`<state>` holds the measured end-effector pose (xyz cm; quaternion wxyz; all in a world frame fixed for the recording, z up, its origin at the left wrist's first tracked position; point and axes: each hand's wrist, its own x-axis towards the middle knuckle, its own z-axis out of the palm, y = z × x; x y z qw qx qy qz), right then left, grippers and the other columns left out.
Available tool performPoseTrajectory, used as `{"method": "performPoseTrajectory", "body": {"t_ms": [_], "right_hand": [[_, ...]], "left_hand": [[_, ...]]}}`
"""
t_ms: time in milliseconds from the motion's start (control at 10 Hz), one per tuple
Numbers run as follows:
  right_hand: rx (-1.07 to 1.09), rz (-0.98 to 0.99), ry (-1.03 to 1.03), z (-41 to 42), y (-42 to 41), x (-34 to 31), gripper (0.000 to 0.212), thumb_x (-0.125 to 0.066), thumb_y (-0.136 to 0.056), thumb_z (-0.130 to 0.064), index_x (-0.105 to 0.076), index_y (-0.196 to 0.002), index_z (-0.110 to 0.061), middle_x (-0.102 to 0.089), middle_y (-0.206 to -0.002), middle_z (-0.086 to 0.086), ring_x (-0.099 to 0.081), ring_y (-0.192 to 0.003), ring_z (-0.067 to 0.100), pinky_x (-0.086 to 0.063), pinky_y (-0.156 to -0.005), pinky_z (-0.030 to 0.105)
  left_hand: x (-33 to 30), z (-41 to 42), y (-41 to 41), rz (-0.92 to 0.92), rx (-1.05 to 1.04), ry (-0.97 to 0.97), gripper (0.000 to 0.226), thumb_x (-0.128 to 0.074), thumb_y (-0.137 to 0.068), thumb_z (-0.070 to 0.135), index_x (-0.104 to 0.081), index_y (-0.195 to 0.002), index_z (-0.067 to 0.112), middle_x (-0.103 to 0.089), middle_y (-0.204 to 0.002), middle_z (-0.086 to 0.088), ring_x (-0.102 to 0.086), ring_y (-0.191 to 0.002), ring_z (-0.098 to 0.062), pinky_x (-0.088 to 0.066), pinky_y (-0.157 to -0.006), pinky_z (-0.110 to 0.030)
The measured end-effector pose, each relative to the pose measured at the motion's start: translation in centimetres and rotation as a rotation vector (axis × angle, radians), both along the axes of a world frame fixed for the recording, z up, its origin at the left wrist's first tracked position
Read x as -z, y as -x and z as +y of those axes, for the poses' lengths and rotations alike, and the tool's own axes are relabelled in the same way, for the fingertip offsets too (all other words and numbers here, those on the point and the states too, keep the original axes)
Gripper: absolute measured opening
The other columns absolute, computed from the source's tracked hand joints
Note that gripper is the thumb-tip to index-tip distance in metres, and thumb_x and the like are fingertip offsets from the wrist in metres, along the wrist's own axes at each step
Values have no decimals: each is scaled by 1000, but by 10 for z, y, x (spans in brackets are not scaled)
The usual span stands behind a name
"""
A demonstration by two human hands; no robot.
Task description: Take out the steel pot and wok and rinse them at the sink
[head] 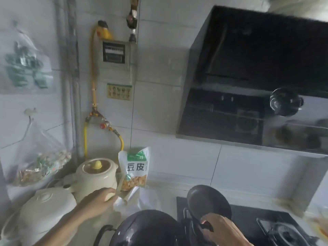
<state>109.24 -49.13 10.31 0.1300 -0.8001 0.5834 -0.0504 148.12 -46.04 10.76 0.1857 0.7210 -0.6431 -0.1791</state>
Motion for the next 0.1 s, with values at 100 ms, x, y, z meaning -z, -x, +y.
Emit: {"method": "performPoseTrajectory", "body": {"t_ms": [100], "right_hand": [[-25, -97, 255, 39, 14, -63, 25, -48, -91, -40, -49, -114, -50, -52, -124, -23, -49, -122, 4, -34, -94, 16]], "left_hand": [[-62, 29, 23, -74, 12, 228, 15, -37, -94, 52, -48, -103, 52, -57, -116, 22, -58, -108, -5, -43, -89, -23]]}}
